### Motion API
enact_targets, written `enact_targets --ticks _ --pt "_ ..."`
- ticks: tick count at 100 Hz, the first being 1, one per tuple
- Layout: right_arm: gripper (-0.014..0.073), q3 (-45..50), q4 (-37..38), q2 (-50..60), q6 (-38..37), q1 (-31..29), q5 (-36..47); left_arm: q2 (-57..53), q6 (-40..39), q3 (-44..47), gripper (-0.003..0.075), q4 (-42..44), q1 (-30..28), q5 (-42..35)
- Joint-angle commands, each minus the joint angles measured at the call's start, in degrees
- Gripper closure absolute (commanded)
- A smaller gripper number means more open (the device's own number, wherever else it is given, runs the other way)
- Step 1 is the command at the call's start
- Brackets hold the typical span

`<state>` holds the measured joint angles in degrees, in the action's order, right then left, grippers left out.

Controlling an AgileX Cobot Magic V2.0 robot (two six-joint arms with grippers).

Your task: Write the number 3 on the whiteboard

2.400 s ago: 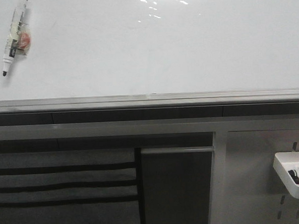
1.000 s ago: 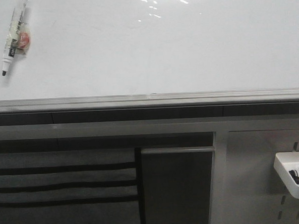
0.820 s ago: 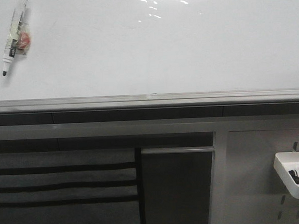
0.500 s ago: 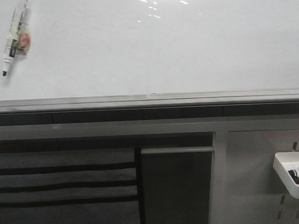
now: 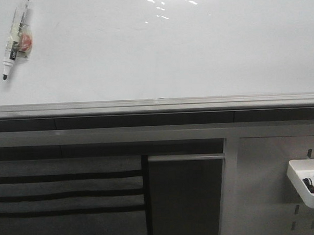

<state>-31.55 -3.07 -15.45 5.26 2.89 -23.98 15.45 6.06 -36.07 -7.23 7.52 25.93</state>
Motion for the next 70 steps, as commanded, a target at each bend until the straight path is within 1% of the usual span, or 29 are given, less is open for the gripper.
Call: enact_targets --ticks 1,26,33,41,45,50,55,58,59,60,62,63,64,65,67,70 --pt "0.0665 -2.0 0.2 -1.1 0.7 -0.2 3.8 1.1 -0.4 -1.6 0.0738 -0.7 -0.1 -4.1" --pt "0.0664 -2.0 0.2 -1.1 0.7 -0.2 3.5 1.1 -0.4 -1.6 0.0738 -0.7 -0.1 -4.1" --pt "0.0664 -2.0 0.2 -1.1 0.7 -0.2 3.5 1.1 -0.4 -1.6 0.0738 0.4 -0.1 -4.1" --pt "0.0643 -1.9 0.2 -1.1 0.7 -0.2 3.5 1.1 -0.4 -1.6 0.0734 0.3 -0.1 -4.1" --pt "0.0613 -1.8 0.2 -1.1 0.7 -0.2 3.5 1.1 -0.4 -1.6 0.0717 0.0 -0.1 -4.1" --pt "0.0559 -1.6 0.2 -1.1 0.7 -0.2 3.4 1.1 -0.4 -1.6 0.0661 0.0 -0.1 -4.1" --pt "0.0482 -1.5 0.2 -1.1 0.7 -0.2 3.3 1.1 -0.4 -1.6 0.0567 0.0 -0.1 -4.1" --pt "0.0416 -1.5 0.2 -1.1 0.7 -0.2 3.2 1.1 -0.4 -1.6 0.0479 0.2 -0.1 -4.1" --pt "0.0402 -1.5 0.2 -1.1 0.7 -0.2 3.2 1.1 -0.4 -1.6 0.0460 0.2 -0.1 -4.1" --pt "0.0388 -1.5 0.2 -1.1 0.7 -0.2 3.2 1.1 -0.4 -1.6 0.0422 0.2 -0.1 -4.1" --pt "0.0346 -1.5 0.2 -1.1 0.7 -0.2 3.0 1.1 -0.4 -1.6 0.0385 0.2 -0.1 -4.1" --pt "0.0317 -1.5 0.2 -1.1 0.7 -0.2 3.0 1.1 -0.4 -1.6 0.0329 0.2 -0.1 -4.1" --pt "0.0303 -1.5 0.2 -1.1 0.7 -0.2 3.0 1.1 -0.4 -1.6 0.0329 0.2 -0.1 -4.1" --pt "0.0275 -1.5 0.2 -1.1 0.7 -0.2 3.0 1.1 -0.4 -1.6 0.0294 0.2 -0.1 -3.9" --pt "0.0248 -1.5 0.2 -1.1 0.7 -0.2 3.0 1.1 -0.4 -1.6 0.0244 0.2 -0.1 -3.9" --pt "0.0187 -1.5 0.2 -1.1 0.7 -0.2 3.0 1.1 -0.4 -1.5 0.0187 0.2 -0.1 -3.9"
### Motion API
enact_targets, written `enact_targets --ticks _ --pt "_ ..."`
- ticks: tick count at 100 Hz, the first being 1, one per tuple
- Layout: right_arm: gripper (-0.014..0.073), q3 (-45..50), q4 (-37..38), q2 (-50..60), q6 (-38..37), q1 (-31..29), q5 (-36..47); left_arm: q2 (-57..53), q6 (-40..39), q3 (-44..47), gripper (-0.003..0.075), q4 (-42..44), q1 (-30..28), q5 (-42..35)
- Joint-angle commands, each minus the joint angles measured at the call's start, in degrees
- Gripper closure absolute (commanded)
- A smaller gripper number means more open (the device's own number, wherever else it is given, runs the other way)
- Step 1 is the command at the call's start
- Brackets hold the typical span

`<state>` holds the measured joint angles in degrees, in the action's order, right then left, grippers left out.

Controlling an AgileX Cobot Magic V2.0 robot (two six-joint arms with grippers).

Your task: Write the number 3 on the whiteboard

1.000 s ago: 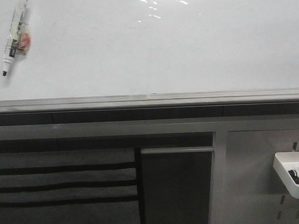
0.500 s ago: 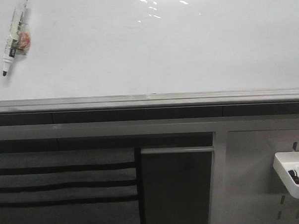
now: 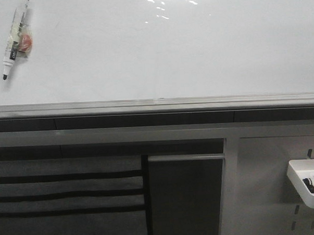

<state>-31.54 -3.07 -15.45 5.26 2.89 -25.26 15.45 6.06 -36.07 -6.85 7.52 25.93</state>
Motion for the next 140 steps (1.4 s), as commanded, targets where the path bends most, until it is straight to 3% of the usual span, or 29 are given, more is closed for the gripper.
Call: enact_targets --ticks 1,10,82,96,108,118,140 --pt "0.0176 -1.5 0.2 -1.1 0.7 -0.2 4.3 1.1 -0.4 -1.5 0.0175 -0.2 -0.1 -3.9" --pt "0.0097 -1.5 0.2 -1.1 0.7 -0.2 3.8 1.1 -0.4 -1.2 0.0097 -0.2 -0.1 -3.9" --pt "0.0096 -2.0 -0.4 -2.3 0.6 -0.2 1.3 2.6 0.8 -1.2 0.0101 -0.5 -0.1 -2.0" --pt "0.0096 -4.8 -2.9 -6.7 1.7 -0.1 -4.9 8.7 4.9 -1.4 0.0101 -3.1 -0.1 0.1" --pt "0.0096 -6.4 -9.6 -10.6 9.2 -0.1 -6.8 16.2 10.0 -1.4 0.0101 -7.5 -0.1 0.6" --pt "0.0096 -6.5 -13.8 -13.1 12.9 -0.1 -6.7 23.0 10.5 -1.4 0.0101 -8.0 -0.1 -2.0" --pt "0.0096 -6.5 -13.9 -16.7 12.9 -0.1 -6.2 36.8 10.5 -1.7 0.0101 -9.2 1.6 -12.0"
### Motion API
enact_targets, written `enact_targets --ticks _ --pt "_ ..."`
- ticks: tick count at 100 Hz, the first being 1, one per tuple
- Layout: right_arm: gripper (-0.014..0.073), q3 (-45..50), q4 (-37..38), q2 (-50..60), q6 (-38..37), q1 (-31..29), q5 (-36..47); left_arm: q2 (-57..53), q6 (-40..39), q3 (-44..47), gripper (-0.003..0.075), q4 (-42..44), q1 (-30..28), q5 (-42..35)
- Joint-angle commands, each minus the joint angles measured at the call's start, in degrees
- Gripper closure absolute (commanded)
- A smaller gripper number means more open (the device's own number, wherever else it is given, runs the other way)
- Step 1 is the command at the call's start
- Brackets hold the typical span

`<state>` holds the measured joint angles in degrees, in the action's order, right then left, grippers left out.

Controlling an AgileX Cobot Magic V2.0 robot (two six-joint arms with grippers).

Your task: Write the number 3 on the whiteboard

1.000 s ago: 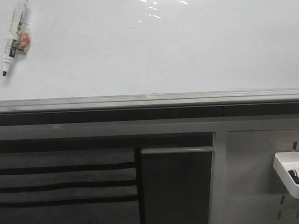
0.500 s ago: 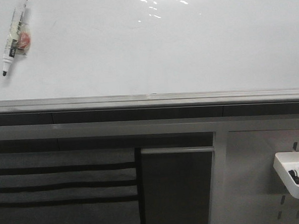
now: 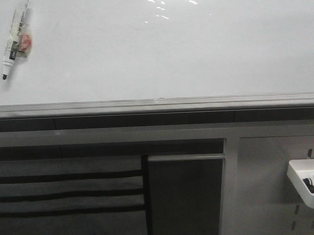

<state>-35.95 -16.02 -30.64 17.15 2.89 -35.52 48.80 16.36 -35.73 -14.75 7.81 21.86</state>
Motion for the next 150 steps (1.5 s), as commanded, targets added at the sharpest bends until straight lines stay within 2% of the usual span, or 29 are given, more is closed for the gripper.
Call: enact_targets --ticks 1,19,40,53,76,83,102,121,150 --pt "0.0096 -2.1 -1.0 -1.6 1.0 -0.1 4.0 3.8 0.2 -2.2 0.0101 -1.3 1.5 -8.1" --pt "0.0096 -2.1 -1.0 -2.3 1.0 -0.1 4.3 13.0 0.4 -5.2 0.0101 4.0 6.6 -15.4" --pt "0.0096 -2.1 -1.0 -2.3 1.0 -0.1 4.3 21.9 0.4 -8.0 0.0101 4.9 7.0 -21.9" --pt "0.0096 -2.1 -1.0 -2.3 1.0 -0.1 4.3 26.5 0.4 -9.8 0.0101 5.1 7.6 -23.3" --pt "0.0096 -2.1 -1.0 -2.3 1.0 -0.1 4.3 30.9 0.4 -10.2 0.0106 5.1 7.6 -29.6" --pt "0.0096 -2.1 -1.0 -2.3 1.0 -0.1 4.3 31.5 0.4 -10.2 0.0146 5.2 7.6 -30.5" --pt "0.0096 -2.1 -1.0 -2.3 1.0 -0.1 4.3 33.2 0.4 -10.2 0.0337 5.3 7.6 -31.9" --pt "0.0096 -2.1 -1.0 -2.3 1.0 -0.1 4.3 33.4 0.4 -10.2 0.0485 5.3 7.6 -32.6" --pt "0.0096 -2.1 -1.0 -2.3 1.0 -0.1 4.4 33.4 0.4 -10.2 0.0657 5.3 7.6 -32.9"
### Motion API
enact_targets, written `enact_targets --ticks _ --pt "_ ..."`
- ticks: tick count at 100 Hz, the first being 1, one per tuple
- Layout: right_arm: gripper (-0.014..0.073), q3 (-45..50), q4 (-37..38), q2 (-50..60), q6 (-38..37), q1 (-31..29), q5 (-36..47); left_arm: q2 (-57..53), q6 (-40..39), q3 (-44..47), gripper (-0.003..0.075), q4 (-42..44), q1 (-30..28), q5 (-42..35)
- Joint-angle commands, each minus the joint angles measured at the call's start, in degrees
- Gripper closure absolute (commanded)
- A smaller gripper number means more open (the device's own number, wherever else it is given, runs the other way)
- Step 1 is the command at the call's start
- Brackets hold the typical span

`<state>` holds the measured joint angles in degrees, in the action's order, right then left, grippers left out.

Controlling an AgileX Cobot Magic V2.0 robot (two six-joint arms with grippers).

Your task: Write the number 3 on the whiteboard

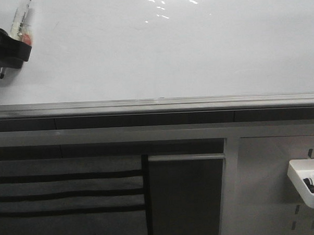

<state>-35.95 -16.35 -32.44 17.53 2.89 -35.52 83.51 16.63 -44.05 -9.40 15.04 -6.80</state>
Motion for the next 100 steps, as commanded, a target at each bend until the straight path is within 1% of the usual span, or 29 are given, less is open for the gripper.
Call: enact_targets --ticks 1,8,14,19,26,35,41,47,52,54,55,56,63,68,69,81,88,100 --pt "0.0096 -2.1 -0.7 -0.5 0.6 -0.1 4.4 -1.3 0.1 -1.9 0.0660 0.0 0.4 -4.1" --pt "0.0096 -2.4 -1.1 -0.5 0.6 -0.1 3.9 -1.5 0.1 -1.9 0.0693 0.1 0.4 -3.3" --pt "0.0096 -3.8 -1.7 -1.1 0.6 -0.1 1.5 -2.3 0.1 -1.9 0.0720 0.3 0.4 -1.8" --pt "0.0096 -5.0 -2.2 -1.7 0.6 -0.1 -0.4 -3.3 0.1 -1.9 0.0737 1.2 0.4 0.3" --pt "0.0096 -7.3 -2.6 -3.5 0.6 -0.1 -3.8 -5.1 0.1 -2.4 0.0738 2.8 0.6 5.3" --pt "0.0096 -10.4 -3.8 -6.8 1.6 0.0 -8.1 -7.9 0.1 -4.3 0.0738 3.9 1.4 15.0" --pt "0.0096 -12.4 -6.9 -9.1 5.2 1.1 -10.2 -9.8 1.0 -6.0 0.0738 4.9 2.5 22.1" --pt "0.0096 -14.1 -10.0 -11.9 9.1 2.9 -11.7 -11.5 4.2 -8.2 0.0738 4.7 3.9 29.0" --pt "0.0096 -15.8 -12.2 -14.3 12.8 5.3 -13.3 -12.8 6.8 -10.0 0.0738 4.0 5.5 36.2" --pt "0.0096 -16.8 -12.9 -15.6 13.6 6.3 -14.3 -13.3 7.8 -10.8 0.0738 3.7 6.2 37.9" --pt "0.0096 -17.1 -12.9 -15.9 14.2 7.0 -14.5 -13.6 8.6 -11.2 0.0738 3.1 6.7 40.4" --pt "0.0096 -17.3 -13.1 -16.3 14.2 7.0 -14.7 -13.7 9.1 -11.4 0.0738 3.1 7.0 40.4" --pt "0.0096 -19.7 -13.1 -20.1 16.9 10.9 -17.2 -14.9 15.2 -13.4 0.0738 -0.4 9.6 47.8" --pt "0.0097 -21.5 -13.1 -23.1 20.0 14.3 -19.2 -15.3 19.5 -14.6 0.0738 -4.0 11.2 52.9" --pt "0.0097 -21.7 -13.1 -23.4 20.6 15.2 -19.4 -15.3 20.7 -14.9 0.0738 -5.1 11.7 54.8" --pt "0.0097 -25.4 -13.1 -28.7 24.0 22.6 -21.1 -15.6 29.9 -16.1 0.0738 -16.1 15.4 63.8" --pt "0.0097 -27.5 -13.1 -31.1 25.7 26.3 -21.3 -15.6 34.0 -16.1 0.0738 -20.9 17.6 66.8" --pt "0.0097 -30.9 -13.5 -34.3 27.2 30.4 -21.5 -15.6 38.7 -16.1 0.0738 -23.8 21.4 67.9"
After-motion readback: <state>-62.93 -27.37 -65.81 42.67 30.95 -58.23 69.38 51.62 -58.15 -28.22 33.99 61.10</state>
